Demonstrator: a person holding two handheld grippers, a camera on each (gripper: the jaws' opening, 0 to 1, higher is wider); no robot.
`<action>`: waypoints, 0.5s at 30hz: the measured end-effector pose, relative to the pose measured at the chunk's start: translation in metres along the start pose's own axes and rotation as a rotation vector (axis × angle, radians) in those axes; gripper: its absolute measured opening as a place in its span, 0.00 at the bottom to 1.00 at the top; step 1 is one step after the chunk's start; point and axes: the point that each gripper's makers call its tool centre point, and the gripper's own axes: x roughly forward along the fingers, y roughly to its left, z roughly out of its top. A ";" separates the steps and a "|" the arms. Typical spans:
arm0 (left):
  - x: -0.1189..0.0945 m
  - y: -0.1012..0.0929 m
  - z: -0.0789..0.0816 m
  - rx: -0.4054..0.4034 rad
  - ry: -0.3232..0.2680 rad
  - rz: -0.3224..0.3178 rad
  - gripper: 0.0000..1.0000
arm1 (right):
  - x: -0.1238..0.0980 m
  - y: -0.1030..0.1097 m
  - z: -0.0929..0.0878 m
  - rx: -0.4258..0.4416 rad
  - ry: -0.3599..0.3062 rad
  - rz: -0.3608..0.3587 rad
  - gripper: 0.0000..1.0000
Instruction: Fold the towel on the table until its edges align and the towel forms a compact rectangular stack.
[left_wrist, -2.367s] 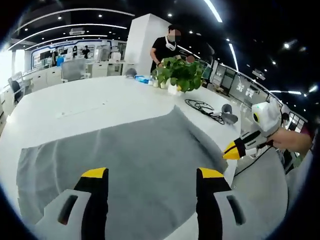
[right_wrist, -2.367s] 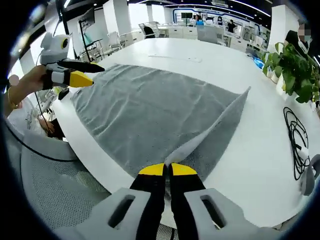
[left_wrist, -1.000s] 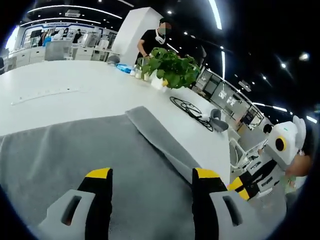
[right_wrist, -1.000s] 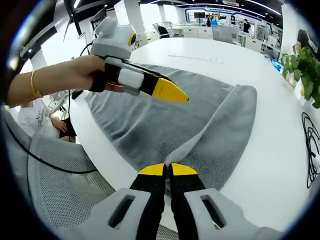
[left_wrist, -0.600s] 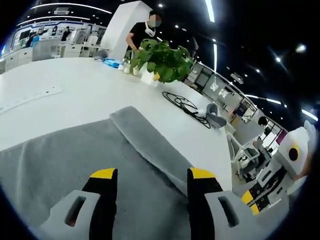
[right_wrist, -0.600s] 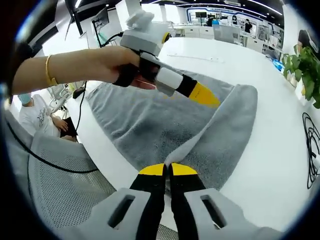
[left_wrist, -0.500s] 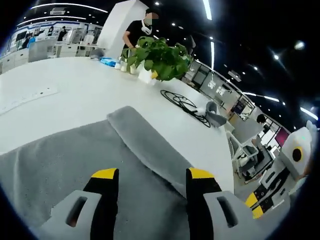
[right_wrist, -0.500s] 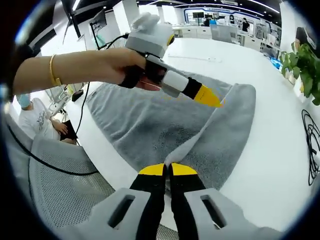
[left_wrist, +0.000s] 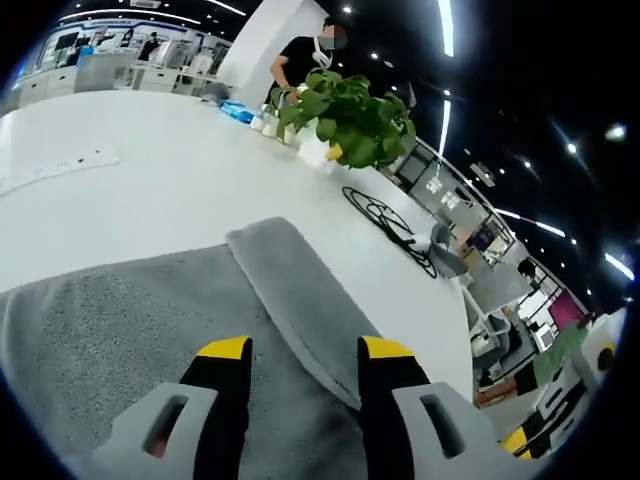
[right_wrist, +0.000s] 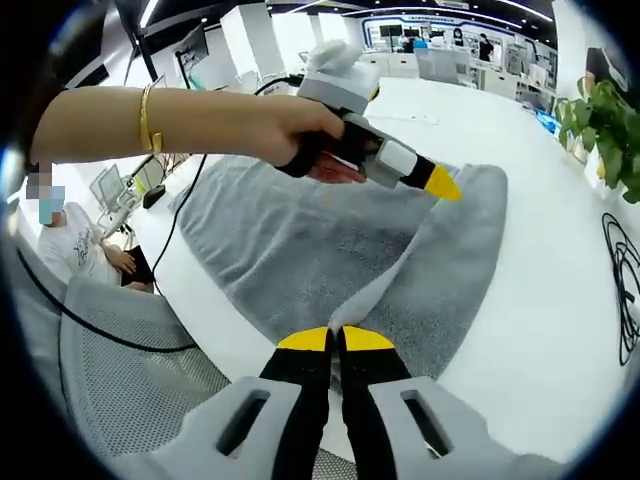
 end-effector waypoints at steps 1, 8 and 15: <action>0.002 0.001 0.000 -0.003 0.000 -0.001 0.41 | 0.000 0.000 0.000 0.001 -0.001 0.000 0.00; 0.012 0.000 -0.001 0.012 0.029 -0.004 0.29 | -0.002 -0.001 -0.001 0.003 -0.004 0.000 0.00; 0.022 0.002 0.000 0.015 0.051 0.020 0.25 | -0.004 -0.001 0.000 0.010 -0.011 -0.010 0.00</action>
